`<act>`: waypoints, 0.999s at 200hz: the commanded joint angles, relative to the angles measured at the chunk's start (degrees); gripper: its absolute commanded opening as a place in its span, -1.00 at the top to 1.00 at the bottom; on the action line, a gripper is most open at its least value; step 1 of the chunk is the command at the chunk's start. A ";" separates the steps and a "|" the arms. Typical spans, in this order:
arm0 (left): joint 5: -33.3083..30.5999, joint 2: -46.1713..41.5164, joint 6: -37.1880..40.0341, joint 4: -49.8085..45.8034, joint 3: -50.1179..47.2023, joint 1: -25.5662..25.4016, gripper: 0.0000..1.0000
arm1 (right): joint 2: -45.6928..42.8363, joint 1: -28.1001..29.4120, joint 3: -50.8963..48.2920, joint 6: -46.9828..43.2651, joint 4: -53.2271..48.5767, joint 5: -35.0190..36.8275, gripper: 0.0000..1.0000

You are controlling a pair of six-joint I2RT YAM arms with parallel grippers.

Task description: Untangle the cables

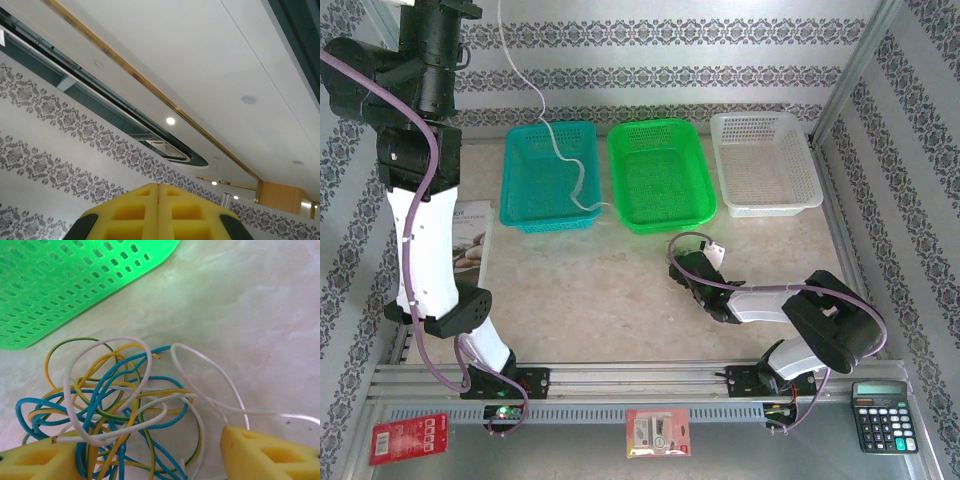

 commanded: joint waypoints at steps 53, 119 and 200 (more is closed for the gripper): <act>-0.81 2.26 7.48 0.12 -1.17 2.16 1.00 | -2.29 -0.84 -1.75 -0.41 -2.57 -0.84 -0.32; -1.29 -0.26 9.53 2.88 -13.82 5.60 1.00 | -6.64 -1.01 -2.46 -3.74 -3.45 -4.16 -0.31; -0.10 3.00 9.99 -1.37 -8.86 6.07 1.00 | -8.73 -1.11 -1.08 -5.63 -4.71 -6.89 -0.30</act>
